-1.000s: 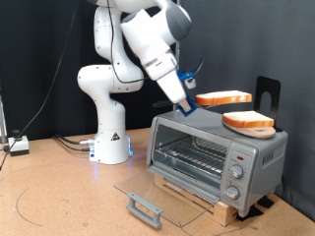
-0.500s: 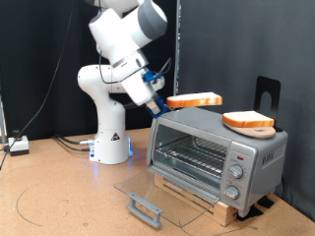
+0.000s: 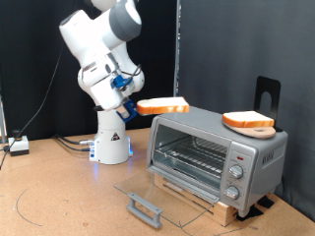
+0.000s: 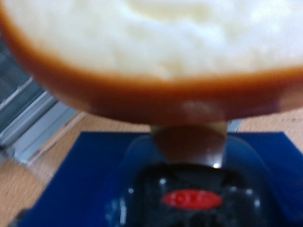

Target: Make a piece of toast with the oven

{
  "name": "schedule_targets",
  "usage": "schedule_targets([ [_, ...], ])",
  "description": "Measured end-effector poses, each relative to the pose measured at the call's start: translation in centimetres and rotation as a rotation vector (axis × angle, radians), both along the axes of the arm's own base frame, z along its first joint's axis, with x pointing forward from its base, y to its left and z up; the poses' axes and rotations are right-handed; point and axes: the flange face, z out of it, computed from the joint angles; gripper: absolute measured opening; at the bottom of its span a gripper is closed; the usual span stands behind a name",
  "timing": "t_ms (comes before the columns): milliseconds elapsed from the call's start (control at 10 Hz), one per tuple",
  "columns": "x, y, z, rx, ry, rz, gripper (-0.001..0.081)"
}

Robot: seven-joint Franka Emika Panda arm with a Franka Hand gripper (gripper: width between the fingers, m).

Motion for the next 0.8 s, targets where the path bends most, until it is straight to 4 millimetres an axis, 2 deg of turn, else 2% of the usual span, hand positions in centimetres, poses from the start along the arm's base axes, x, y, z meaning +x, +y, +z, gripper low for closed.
schedule_targets([
  [100,-0.6,-0.8,-0.2,0.005,0.007,0.017,0.0396],
  [300,-0.6,-0.5,-0.7,0.001,0.009,0.031,0.0396],
  [400,-1.0,-0.2,-1.7,-0.012,0.018,0.062,0.0396],
  [800,-2.0,0.6,-7.8,-0.128,0.070,0.095,0.0396],
])
